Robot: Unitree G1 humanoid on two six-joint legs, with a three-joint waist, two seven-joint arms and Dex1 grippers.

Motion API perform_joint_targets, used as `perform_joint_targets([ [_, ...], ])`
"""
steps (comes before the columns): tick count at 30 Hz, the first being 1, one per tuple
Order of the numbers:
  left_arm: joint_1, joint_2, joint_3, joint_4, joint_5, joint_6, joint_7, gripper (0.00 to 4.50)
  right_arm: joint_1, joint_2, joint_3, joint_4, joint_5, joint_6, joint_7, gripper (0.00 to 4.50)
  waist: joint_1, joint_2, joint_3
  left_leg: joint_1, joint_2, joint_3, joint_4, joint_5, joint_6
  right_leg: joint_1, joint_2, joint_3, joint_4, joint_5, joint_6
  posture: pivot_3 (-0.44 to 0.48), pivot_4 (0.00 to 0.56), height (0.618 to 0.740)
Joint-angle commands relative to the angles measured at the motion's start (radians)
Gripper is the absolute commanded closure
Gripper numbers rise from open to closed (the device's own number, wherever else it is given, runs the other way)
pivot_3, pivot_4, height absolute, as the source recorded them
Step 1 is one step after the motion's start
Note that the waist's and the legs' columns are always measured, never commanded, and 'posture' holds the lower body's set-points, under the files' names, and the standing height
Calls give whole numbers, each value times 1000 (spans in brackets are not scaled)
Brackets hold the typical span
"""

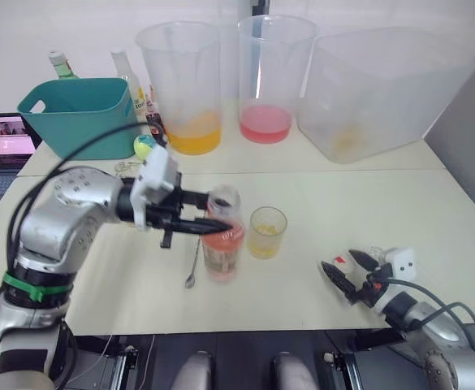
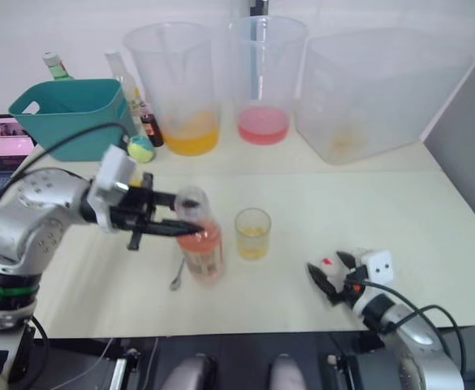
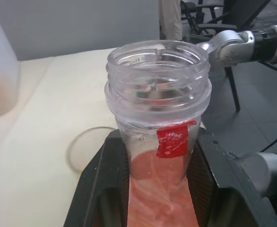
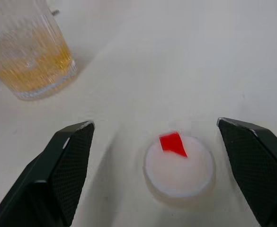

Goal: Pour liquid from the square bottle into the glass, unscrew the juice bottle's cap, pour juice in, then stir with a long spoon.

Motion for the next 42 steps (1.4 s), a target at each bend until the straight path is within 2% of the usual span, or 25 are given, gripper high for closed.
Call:
perform_joint_targets([
  [1, -77, -24, 8, 88, 82, -124, 8, 3300, -38, -30, -16, -175, 89, 63, -17, 25, -2, 0, 0, -1, 0, 0, 0, 0, 0, -1, 0, 0, 2, 0, 0, 0, 150, 738],
  [4, -133, -75, -13, 170, 166, -209, 56, 3300, -53, -50, -7, -244, 134, 122, -38, 25, 0, -1, 0, -1, 0, -1, 0, 0, 0, -2, 0, -1, 2, 0, 0, 0, 150, 738],
  [6, -168, -121, -37, 239, 255, -331, 93, 3300, -59, -67, -3, -276, 156, 159, -48, 25, 5, -1, 1, -2, -1, -1, 0, 0, 0, -2, 0, -1, 2, 0, 0, 0, 150, 738],
  [9, -220, -202, -76, 386, 390, -557, 157, 3300, -49, -89, 3, -326, 185, 202, -55, 25, 9, -2, 1, -4, -2, -1, 2, 0, 0, -3, -2, -1, 2, 0, 0, 0, 150, 738],
  [15, -301, -328, -135, 686, 581, -1002, 262, 3300, -35, -99, 59, -400, 147, 233, -106, 25, 5, -3, 2, -5, -3, -1, 2, 0, 0, -4, -2, -2, 2, 0, 0, 0, 150, 738],
  [20, -347, -368, -161, 912, 674, -1277, 334, 3300, -61, -85, 132, -439, 107, 243, -161, 25, -5, -3, 2, -6, -3, -2, 2, 0, 0, -5, -2, -2, 2, 0, 0, 0, 150, 738],
  [23, -382, -387, -176, 1026, 758, -1425, 435, 3300, -65, -71, 176, -447, 78, 239, -189, 25, -3, -4, 2, -6, -3, -2, 2, 0, 0, -5, -2, -2, 3, 0, 0, 0, 150, 738],
  [30, -426, -392, -223, 1176, 953, -1593, 658, 3300, -86, -55, 240, -444, 20, 248, -234, 25, 1, -4, 2, -9, -5, -5, 5, 1, -1, -6, -3, -4, 3, 0, 1, 0, 150, 738],
  [42, -433, -396, -309, 1218, 1143, -1661, 909, 3300, -117, -43, 268, -446, -23, 268, -267, 25, 0, -4, 2, -10, -6, -6, 6, 1, -1, -6, -3, -5, 3, 0, 1, 0, 150, 738],
])
